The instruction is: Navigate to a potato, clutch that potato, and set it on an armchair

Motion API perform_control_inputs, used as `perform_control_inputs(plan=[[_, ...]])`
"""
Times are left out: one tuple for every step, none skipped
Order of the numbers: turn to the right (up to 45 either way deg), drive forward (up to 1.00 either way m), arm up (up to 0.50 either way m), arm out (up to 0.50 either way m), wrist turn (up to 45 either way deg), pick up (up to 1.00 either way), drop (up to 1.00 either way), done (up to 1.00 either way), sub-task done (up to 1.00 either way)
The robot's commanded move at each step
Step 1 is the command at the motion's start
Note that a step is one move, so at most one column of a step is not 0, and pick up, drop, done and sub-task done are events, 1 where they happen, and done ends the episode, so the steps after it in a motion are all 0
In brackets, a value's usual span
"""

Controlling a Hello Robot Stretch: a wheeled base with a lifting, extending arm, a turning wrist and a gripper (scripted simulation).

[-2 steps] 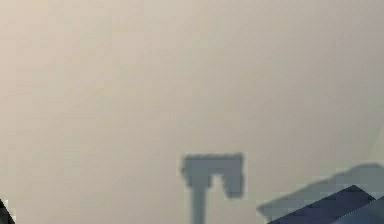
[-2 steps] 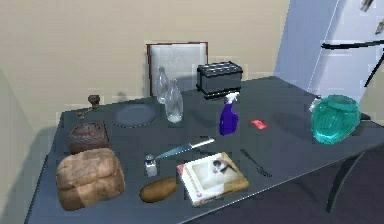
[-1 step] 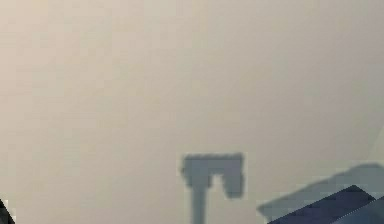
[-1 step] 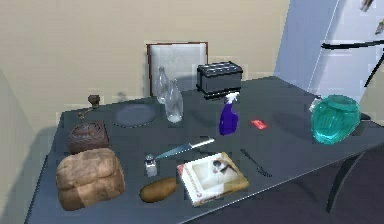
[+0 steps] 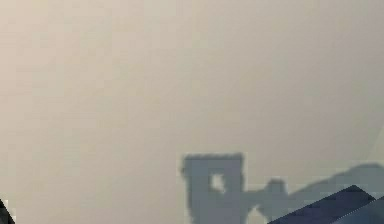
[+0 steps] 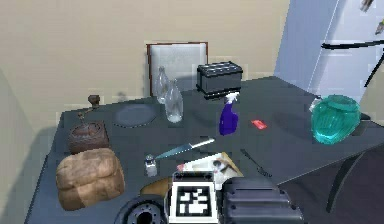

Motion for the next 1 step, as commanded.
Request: perform_control_inputs(plan=[[0.0, 0.0, 0.0, 0.18, 0.0, 0.0, 0.0, 0.0, 0.0]])
